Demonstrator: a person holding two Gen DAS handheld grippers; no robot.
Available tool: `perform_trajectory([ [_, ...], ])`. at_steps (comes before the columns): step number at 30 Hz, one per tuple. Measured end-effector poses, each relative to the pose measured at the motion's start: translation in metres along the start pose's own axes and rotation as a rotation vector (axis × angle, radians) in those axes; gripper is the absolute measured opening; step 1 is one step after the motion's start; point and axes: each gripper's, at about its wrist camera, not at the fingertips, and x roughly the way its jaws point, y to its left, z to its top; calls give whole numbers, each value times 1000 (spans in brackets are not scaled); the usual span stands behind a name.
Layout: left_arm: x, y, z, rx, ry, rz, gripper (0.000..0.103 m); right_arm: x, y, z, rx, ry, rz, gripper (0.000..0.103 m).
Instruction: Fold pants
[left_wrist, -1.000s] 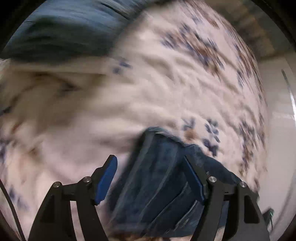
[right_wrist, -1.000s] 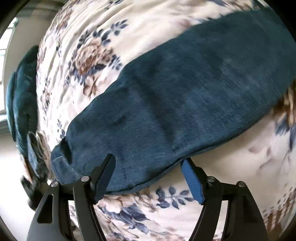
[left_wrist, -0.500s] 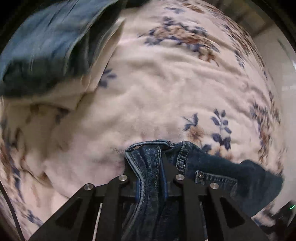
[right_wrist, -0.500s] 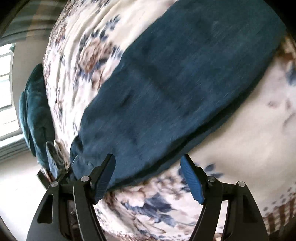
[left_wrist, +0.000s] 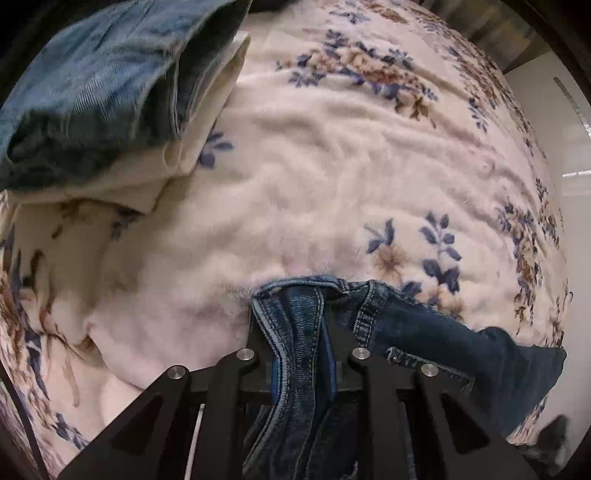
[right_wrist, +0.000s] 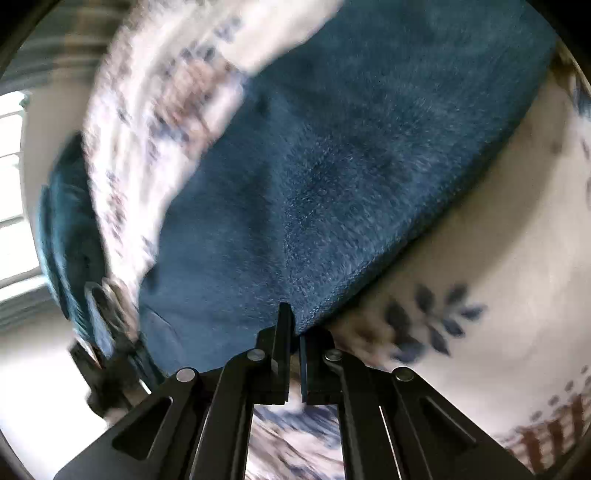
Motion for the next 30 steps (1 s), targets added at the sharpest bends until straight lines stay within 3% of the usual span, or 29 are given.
perform_trajectory([
  [2, -3, -1, 0, 3, -7, 19, 28, 27, -6, 10, -6, 107, -51, 10],
  [4, -10, -3, -2, 7, -11, 36, 34, 23, 3, 22, -19, 165, -78, 19],
  [5, -15, -4, -3, 15, -11, 39, 37, 15, 13, 24, -59, 180, -95, 29],
  [6, -17, -4, -4, 20, -14, 25, 41, 5, 26, 23, -125, 177, -124, 50],
  [8, -18, -3, -5, 9, -13, -2, 44, -27, 68, 15, -326, 112, -192, 70],
  [11, -10, 0, -2, -26, -4, -24, 44, -42, 132, 7, -584, 62, -234, 71],
  [14, -5, 3, 0, -56, -5, -39, 44, -13, 199, 15, -818, 70, -227, 71],
  [17, -5, 7, -1, -81, -16, -46, 44, 36, 239, 37, -935, 124, -265, 69],
  [18, -7, 8, -2, -78, -30, -38, 37, 54, 248, 43, -954, 174, -255, 62],
  [19, -7, 8, -2, -70, -37, -34, 36, 73, 252, 49, -955, 253, -266, 50],
  [20, -8, 8, -3, -55, -44, -29, 32, 81, 251, 51, -959, 295, -260, 15],
  [21, -9, 7, -4, -32, -52, -12, 30, 87, 252, 51, -975, 333, -254, 11],
  [23, -7, 5, -6, 0, -59, 12, 29, 80, 251, 58, -991, 276, -317, 3],
  [26, -1, 4, -7, 24, -54, 38, 29, 61, 252, 77, -938, 170, -320, 3],
  [29, 0, 8, -3, -6, -42, 26, 29, 69, 247, 86, -893, 300, -284, 3],
  [30, 0, 9, -2, -22, -39, 15, 29, 63, 249, 88, -901, 299, -274, 5],
])
